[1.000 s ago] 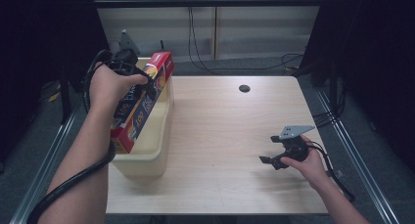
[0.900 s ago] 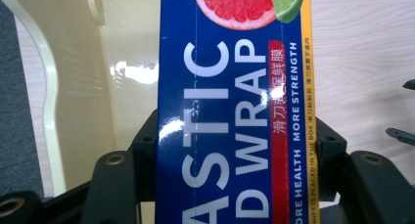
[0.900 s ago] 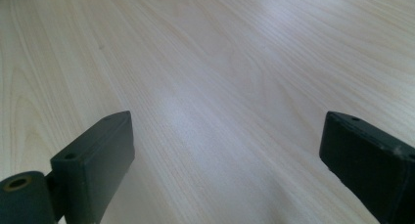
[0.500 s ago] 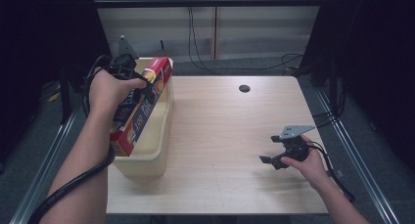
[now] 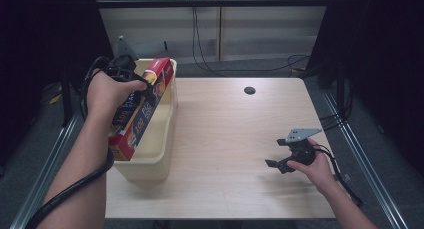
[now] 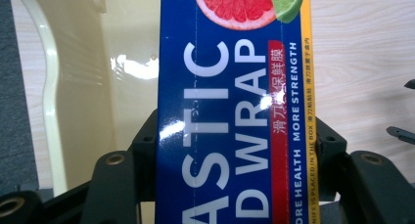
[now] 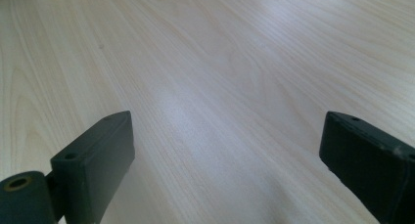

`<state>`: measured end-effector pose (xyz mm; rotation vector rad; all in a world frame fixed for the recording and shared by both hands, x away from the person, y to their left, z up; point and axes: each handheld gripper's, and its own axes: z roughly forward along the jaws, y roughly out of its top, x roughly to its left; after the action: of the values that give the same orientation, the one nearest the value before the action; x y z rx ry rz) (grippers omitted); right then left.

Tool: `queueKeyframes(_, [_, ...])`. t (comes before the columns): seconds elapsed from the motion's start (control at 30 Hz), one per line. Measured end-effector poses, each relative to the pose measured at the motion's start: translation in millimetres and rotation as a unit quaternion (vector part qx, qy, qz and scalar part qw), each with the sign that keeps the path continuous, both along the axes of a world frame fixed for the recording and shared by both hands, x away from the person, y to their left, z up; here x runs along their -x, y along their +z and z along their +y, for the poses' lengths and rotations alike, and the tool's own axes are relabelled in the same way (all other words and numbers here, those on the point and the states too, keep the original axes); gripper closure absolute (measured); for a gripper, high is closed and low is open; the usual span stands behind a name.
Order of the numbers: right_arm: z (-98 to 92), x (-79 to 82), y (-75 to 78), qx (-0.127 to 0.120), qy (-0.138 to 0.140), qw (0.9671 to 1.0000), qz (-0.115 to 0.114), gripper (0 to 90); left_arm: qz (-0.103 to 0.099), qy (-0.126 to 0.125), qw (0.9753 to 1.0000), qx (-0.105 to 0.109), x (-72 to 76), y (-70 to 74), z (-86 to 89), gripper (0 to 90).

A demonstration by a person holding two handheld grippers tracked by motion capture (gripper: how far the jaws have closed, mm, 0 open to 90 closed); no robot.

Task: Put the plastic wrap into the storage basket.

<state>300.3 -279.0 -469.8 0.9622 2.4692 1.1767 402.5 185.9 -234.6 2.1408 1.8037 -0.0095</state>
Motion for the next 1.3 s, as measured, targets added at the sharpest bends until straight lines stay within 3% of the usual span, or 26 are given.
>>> queueKeyframes(0.53, [0.9,0.3,0.6,-0.003,0.000,1.0000,0.000,6.2,-0.006,0.009,0.9999,-0.003,2.9,-3.6,6.5,40.7])
queueKeyframes(0.83, [0.8,0.3,0.6,-0.003,0.000,1.0000,-0.001,6.2,0.003,0.016,0.9998,-0.009,0.2,-16.9,6.0,40.6])
queueKeyframes(1.3, [1.3,0.4,0.5,-0.002,0.001,1.0000,0.000,6.3,0.026,0.028,0.9993,0.000,-1.8,-43.8,5.8,40.5])
